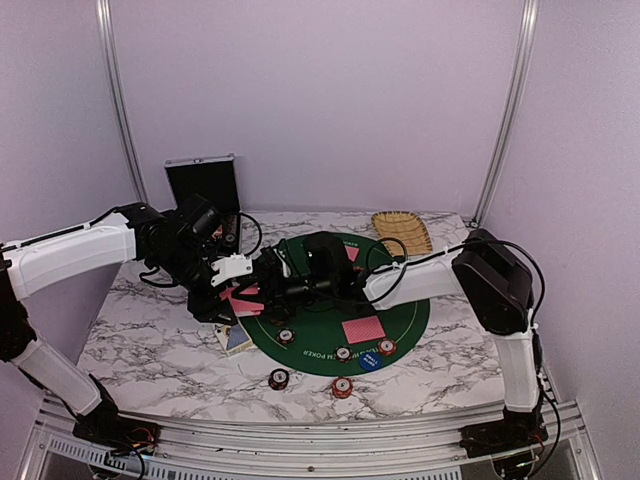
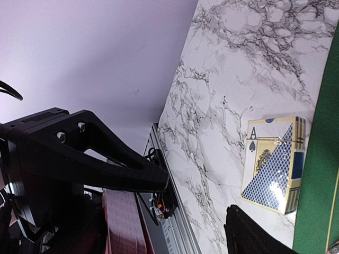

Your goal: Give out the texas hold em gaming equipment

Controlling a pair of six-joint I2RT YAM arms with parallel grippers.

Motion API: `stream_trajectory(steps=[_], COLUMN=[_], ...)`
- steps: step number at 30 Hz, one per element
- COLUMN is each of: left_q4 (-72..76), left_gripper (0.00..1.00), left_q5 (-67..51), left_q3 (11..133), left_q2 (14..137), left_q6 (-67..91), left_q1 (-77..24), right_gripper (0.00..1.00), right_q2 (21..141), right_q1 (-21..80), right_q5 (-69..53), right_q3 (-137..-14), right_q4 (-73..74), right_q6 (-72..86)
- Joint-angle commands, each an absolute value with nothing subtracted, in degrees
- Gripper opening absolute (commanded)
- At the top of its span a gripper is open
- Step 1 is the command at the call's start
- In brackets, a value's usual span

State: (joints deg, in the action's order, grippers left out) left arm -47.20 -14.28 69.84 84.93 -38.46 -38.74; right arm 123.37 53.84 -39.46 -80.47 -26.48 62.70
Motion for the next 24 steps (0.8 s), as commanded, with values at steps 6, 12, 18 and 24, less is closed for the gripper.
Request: stream_trajectory(steps=[6, 12, 18, 24], left_q4=[-47.2, -47.2, -47.2, -47.2], left_gripper=[0.0, 0.0, 0.0, 0.0], left_q5=[-14.5, -14.5, -14.2, -13.9], left_q3=[69.3, 69.3, 69.3, 69.1], left_q2=[82.4, 82.3, 82.2, 82.3], left_q6=[-39.1, -39.1, -39.1, -39.2], left_q1=[-38.8, -38.8, -38.8, -38.8], right_gripper=[0.68, 0.63, 0.52, 0.44], right_q2=[120.4, 118.4, 116.8, 115.0], right_q1=[52.7, 52.6, 52.6, 52.6], right_q5=[-38.3, -38.3, -38.2, -38.1], right_q3=[-76.5, -74.4, -73.2, -72.6], right_q4=[-24.8, -24.4, -24.3, -22.9], right_q6=[61.0, 60.5, 60.3, 59.5])
